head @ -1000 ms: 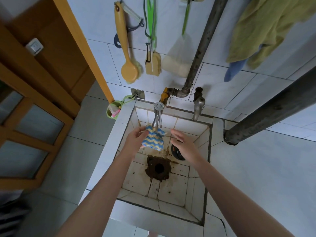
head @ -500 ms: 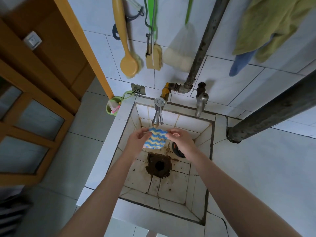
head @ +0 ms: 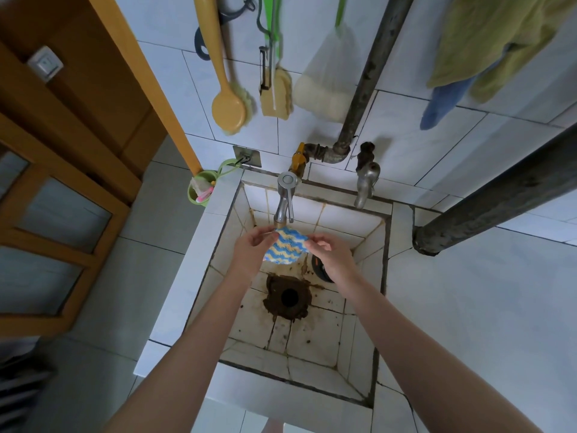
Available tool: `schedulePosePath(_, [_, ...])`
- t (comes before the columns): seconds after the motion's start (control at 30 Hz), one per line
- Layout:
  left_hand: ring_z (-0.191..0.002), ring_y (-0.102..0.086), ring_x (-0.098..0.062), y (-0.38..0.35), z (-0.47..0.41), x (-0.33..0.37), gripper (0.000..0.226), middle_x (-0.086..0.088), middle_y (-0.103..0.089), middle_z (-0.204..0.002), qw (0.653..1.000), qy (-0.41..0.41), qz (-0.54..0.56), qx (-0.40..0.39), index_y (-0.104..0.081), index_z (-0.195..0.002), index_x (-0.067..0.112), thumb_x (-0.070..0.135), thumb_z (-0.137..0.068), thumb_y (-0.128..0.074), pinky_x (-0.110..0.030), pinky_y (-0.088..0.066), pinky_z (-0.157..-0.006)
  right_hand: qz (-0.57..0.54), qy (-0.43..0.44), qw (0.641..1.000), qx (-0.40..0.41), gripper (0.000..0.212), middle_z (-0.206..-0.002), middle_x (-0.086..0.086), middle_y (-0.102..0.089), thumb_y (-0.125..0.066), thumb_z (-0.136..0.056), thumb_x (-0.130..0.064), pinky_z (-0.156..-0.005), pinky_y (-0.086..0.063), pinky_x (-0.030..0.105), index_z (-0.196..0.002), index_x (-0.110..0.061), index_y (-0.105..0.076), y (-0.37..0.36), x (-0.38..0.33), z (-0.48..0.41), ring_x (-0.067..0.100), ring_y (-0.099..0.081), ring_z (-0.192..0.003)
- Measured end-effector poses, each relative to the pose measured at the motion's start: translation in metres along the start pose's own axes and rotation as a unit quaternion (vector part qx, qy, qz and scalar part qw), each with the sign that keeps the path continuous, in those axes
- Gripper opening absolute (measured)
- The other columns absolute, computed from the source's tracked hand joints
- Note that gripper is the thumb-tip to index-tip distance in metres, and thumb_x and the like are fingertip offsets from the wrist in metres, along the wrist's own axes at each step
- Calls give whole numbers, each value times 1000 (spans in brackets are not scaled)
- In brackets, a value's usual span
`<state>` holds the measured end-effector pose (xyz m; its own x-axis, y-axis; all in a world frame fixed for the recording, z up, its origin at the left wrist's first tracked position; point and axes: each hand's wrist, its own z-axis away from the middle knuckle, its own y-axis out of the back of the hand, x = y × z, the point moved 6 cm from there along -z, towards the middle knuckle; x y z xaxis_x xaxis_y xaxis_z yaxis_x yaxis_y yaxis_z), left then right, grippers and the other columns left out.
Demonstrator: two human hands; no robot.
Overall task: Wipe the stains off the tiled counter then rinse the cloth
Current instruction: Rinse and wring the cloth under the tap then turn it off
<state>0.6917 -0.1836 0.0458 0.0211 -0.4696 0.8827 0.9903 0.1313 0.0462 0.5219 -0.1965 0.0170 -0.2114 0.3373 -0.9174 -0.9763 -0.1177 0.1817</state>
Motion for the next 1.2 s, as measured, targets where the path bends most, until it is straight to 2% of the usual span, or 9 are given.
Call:
schedulePosePath(0.07, [-92, -60, -19, 4, 0, 0, 19, -8, -63, -100, 1000, -2, 3, 4, -61, -108, 7, 5, -90, -56, -19, -52, -72, 4, 0, 1000, 2, 14, -82, -3, -60, -60, -88, -7, -74, -43, 19, -100, -2, -64, -3, -1, -2, 19, -56, -89])
schedulePosePath(0.2, [-87, -61, -12, 10, 1, -1, 18, -4, -64, -96, 1000, -6, 7, 0, -62, -107, 11, 5, -90, -56, -14, -53, -67, -5, 18, 1000, -4, 8, -81, -4, -62, -60, -87, -5, -78, -46, 29, -90, -12, -64, -9, -2, -3, 21, -58, -87])
schedulePosePath(0.33, [-94, -60, -16, 15, 1, -3, 19, -3, -64, -99, 1000, -4, -6, -2, -63, -108, 14, 7, -91, -55, -20, -52, -75, -9, 15, 1000, -5, 9, -83, -4, -63, -61, -87, -7, -74, -46, 22, -90, -14, -65, -14, 0, -3, 19, -58, -89])
schedulePosePath(0.5, [-100, -60, -18, 20, 2, -4, 21, -4, -64, -101, 1000, 3, -7, 11, -62, -110, 13, 8, -91, -56, -24, -51, -81, -5, 16, 1000, -1, 15, -84, -2, -62, -61, -87, -6, -74, -46, 20, -100, -1, -66, -18, -3, -5, 20, -58, -90])
schedulePosePath(0.67, [-92, -60, -11, 24, 1, -2, 21, 0, -63, -97, 1000, -3, -3, 14, -61, -111, 11, 8, -91, -55, -18, -51, -74, 2, 15, 1000, -1, 15, -85, -3, -62, -61, -88, -9, -77, -46, 21, -101, -3, -66, -21, -7, -6, 15, -58, -88])
schedulePosePath(0.9, [-103, -60, -21, 13, -7, -6, 23, -12, -63, -110, 1000, 17, 17, -3, -61, -114, 9, 10, -92, -54, -17, -53, -74, -20, 15, 999, 25, 13, -81, -6, -62, -60, -87, -3, -69, -46, 10, -99, -4, -65, -9, -11, -7, 6, -57, -80])
schedulePosePath(0.97, [-101, -60, -22, 6, -9, -7, 19, -10, -63, -107, 999, 26, 21, 0, -62, -110, 11, 13, -93, -53, -20, -53, -77, -25, 14, 999, 35, 15, -82, -3, -61, -59, -87, -2, -66, -45, 5, -101, -1, -65, -2, -12, -5, 6, -57, -80])
schedulePosePath(1.07, [-106, -60, -26, -1, -14, -9, 23, -11, -64, -107, 1000, 27, -1, 8, -62, -112, 6, 16, -93, -53, -33, -50, -91, -29, 17, 998, 45, 17, -82, -2, -60, -58, -88, -2, -62, -43, 2, -103, 3, -65, 6, -13, -3, 3, -55, -78])
schedulePosePath(1.2, [-106, -62, -27, -6, -17, -7, 26, -13, -66, -109, 1000, 24, -8, 12, -61, -114, 3, 15, -93, -54, -37, -49, -95, -41, 14, 998, 44, 17, -81, -5, -59, -57, -89, -3, -61, -41, 0, -103, 3, -64, 10, -13, -4, 1, -54, -77])
